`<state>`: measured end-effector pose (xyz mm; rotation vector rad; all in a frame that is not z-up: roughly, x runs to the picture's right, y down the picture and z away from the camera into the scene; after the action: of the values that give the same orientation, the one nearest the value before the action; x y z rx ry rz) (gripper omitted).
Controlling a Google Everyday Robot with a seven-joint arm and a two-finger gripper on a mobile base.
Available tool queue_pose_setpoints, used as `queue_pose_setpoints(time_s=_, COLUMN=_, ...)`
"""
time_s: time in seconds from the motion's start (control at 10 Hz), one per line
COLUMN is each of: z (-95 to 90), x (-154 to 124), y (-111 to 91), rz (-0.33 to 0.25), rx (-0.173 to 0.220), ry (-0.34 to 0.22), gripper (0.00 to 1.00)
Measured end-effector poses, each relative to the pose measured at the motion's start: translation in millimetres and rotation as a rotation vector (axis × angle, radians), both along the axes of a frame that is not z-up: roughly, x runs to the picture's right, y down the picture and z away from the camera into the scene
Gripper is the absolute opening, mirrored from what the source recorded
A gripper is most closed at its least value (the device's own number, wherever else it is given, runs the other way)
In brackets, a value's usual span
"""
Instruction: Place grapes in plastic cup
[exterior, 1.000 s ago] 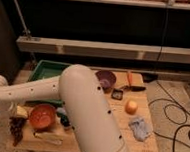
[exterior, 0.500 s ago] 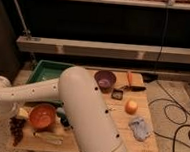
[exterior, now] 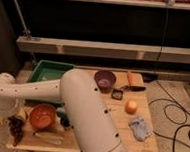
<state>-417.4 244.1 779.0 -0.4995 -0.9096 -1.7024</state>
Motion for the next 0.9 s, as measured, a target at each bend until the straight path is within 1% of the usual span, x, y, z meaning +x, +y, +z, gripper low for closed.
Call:
queue_pose_setpoints(time_s=0.1, z=-2.4, x=-2, y=-3, rz=0.022, rx=-0.044, ry=-0.021, gripper=0.34)
queue_pose_setpoints(time_s=0.2, z=-6.3, x=-3, y=-12, rz=0.069, rx=-0.092, ry=-0.06, gripper=0.24)
queue_pose_setpoints(time_s=0.3, z=-13.2, x=2, y=-29, rz=0.129, rx=-0.128, ry=-0.103, gripper=0.12)
queue_pose_setpoints(time_s=0.4, z=-25.2, x=4, y=-45, rz=0.155, rx=-0.135, ry=-0.129, gripper=0.03)
queue_pose_setpoints(time_s=0.5, z=-37.5, x=5, y=-58, rz=0.169, rx=-0.132, ry=-0.149, gripper=0.0)
queue_pose_setpoints(time_s=0.6, z=-57.0, x=11, y=-83, rz=0.194, rx=-0.12, ry=-0.171, gripper=0.0)
queue_pose_setpoints(time_s=0.7, z=-71.5, x=17, y=-102, rz=0.214, rx=-0.102, ry=-0.185, gripper=0.0)
queue_pose_setpoints(time_s=0.8, z=-86.0, x=21, y=-117, rz=0.224, rx=-0.083, ry=-0.197, gripper=0.0)
queue_pose_setpoints(time_s=0.9, z=-103.4, x=26, y=-137, rz=0.234, rx=-0.054, ry=-0.208, gripper=0.0)
